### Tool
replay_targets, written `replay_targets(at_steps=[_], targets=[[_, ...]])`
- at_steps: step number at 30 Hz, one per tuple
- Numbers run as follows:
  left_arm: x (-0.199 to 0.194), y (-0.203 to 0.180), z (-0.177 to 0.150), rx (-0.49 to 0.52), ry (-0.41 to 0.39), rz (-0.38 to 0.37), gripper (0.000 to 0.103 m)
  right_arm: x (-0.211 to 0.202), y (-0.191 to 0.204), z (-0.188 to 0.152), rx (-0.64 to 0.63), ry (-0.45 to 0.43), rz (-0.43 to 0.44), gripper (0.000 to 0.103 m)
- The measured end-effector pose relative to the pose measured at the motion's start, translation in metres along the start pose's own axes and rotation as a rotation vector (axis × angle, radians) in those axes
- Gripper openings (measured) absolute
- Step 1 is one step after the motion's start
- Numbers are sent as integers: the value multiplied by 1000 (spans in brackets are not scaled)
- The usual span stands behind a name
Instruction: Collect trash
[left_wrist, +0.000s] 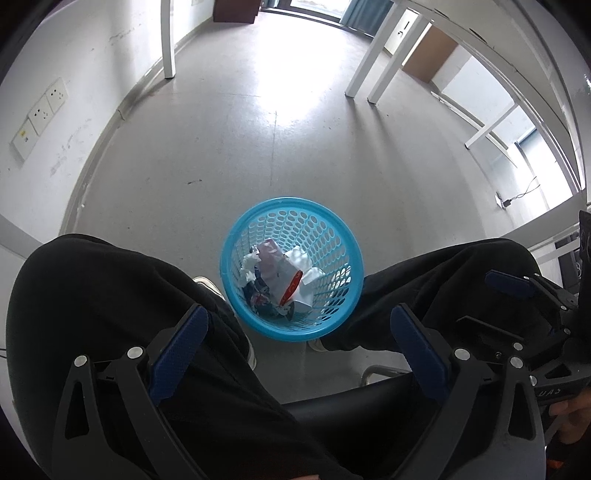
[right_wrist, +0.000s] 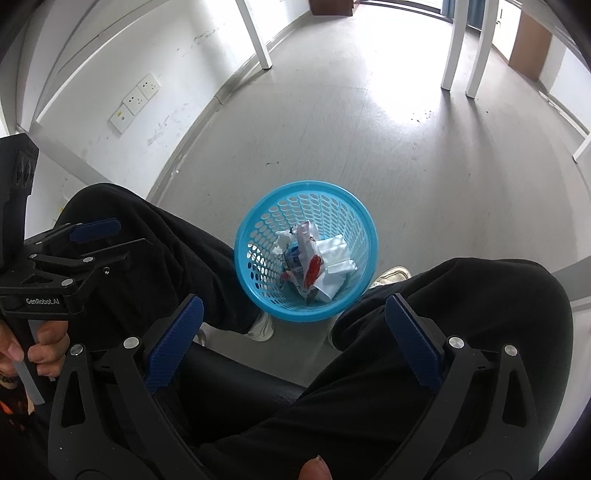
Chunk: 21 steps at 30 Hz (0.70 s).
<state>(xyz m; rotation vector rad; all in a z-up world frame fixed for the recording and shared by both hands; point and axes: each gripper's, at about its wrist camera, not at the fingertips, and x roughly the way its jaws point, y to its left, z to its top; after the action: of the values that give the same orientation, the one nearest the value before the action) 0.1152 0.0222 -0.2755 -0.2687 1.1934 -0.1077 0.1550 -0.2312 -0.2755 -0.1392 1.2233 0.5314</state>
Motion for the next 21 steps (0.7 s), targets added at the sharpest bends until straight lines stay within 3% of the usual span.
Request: replay_targets(at_steps=[21], targets=[[3, -4, -2, 18, 7, 0, 97, 3, -4, -1, 43, 14, 20, 94]])
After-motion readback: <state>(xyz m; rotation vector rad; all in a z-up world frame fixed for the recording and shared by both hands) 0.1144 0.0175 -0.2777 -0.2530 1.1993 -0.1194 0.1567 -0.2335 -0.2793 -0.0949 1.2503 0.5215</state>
